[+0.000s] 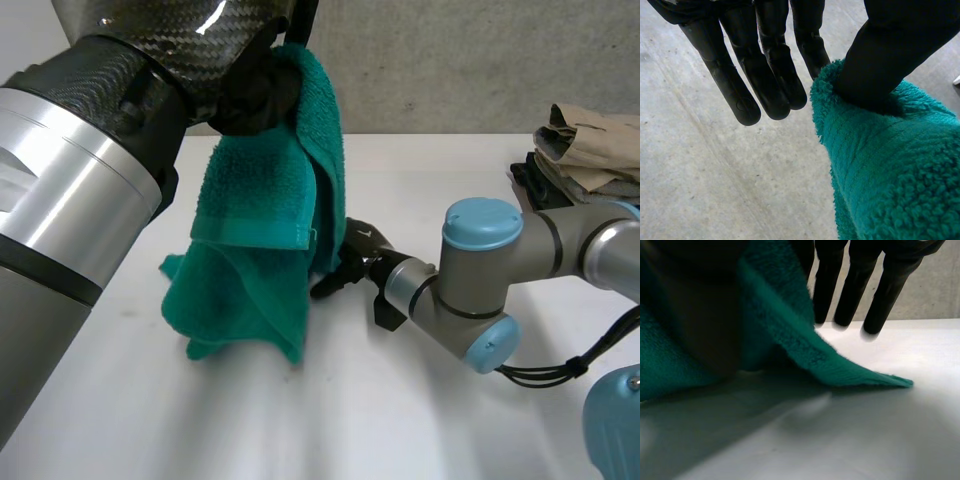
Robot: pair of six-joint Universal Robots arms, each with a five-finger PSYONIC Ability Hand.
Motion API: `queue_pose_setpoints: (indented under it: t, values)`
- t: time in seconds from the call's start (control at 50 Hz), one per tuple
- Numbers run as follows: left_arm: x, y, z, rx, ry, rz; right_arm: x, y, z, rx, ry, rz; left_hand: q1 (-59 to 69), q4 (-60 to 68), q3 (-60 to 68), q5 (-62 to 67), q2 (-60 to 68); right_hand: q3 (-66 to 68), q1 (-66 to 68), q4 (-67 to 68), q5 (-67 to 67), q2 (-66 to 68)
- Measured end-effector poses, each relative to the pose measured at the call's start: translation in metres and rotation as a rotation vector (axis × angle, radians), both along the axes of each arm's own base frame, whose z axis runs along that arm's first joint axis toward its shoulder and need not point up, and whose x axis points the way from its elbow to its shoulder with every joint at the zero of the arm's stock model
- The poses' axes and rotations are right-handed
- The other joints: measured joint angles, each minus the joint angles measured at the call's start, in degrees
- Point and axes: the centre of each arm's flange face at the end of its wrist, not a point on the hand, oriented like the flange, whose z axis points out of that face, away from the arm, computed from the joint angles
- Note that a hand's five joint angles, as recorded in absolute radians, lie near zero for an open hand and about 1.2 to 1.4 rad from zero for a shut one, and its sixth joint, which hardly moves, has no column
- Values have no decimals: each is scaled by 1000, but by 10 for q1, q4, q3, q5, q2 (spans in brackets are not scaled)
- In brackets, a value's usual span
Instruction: Fold the laundry.
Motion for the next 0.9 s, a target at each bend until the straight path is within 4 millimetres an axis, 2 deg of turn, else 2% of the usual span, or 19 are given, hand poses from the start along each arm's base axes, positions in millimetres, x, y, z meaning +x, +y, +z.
queue_pose_setpoints:
  t: [0.04,0.12,0.2,0.22,0.26,0.28,0.3,0.34,0.42,0.46,0.48,0.52,0.6,0.66,0.7,0.76,0.84,0.9]
  values:
    - [2,1,3,-6,6,3,3,0,0,-5,-3,0,0,0,0,0,0,221,220,222,221,226]
    - [5,1,8,-18,18,13,0,-7,12,-59,0,-20,0,0,0,0,0,300,269,307,292,299]
    - [12,-6,12,-29,23,50,-23,-30,52,-219,37,-90,0,0,0,0,0,307,269,315,292,299]
    - [16,-12,13,-32,23,73,-38,-40,73,-298,62,-125,0,0,0,0,0,308,269,315,292,299]
    - [23,-23,14,-38,19,115,-58,-49,99,-402,111,-170,0,0,0,0,0,308,269,315,294,299]
    - [25,-26,14,-38,16,129,-62,-50,104,-420,120,-177,0,0,0,0,0,308,269,315,294,299]
    - [34,-39,14,-39,6,182,-78,-53,126,-509,169,-209,0,0,0,0,0,308,269,315,294,299]
    - [46,-54,11,-33,-10,242,-98,-51,154,-619,250,-240,0,0,0,0,0,308,269,315,294,299]
    - [66,-80,-3,7,-56,333,-120,-34,195,-764,376,-256,0,0,0,0,0,308,269,315,294,299]
    - [74,-92,-16,44,-90,354,-126,-18,215,-814,419,-249,0,0,0,0,0,308,269,315,294,299]
    - [75,-94,-19,54,-99,353,-127,-16,218,-820,424,-247,0,0,0,0,0,308,269,315,294,299]
    - [77,-104,-43,119,-148,334,-131,3,234,-837,446,-225,0,0,0,0,0,308,269,315,294,299]
    - [72,-116,-82,226,-216,286,-133,19,235,-793,468,-183,0,0,0,0,0,308,269,315,294,299]
    - [65,-127,-117,323,-270,249,-132,18,219,-714,505,-147,0,0,0,0,0,308,269,315,294,299]
    - [63,-132,-130,353,-286,241,-132,15,210,-684,524,-136,0,0,0,0,0,308,269,315,294,299]
    - [56,-151,-152,385,-305,245,-130,1,182,-613,587,-112,0,0,0,0,0,308,269,315,294,299]
    - [48,-182,-153,329,-280,277,-126,-20,162,-598,638,-125,0,0,0,0,0,308,269,316,294,299]
    - [40,-209,-132,213,-223,312,-123,-42,161,-657,644,-186,0,0,1,0,0,310,269,316,294,299]
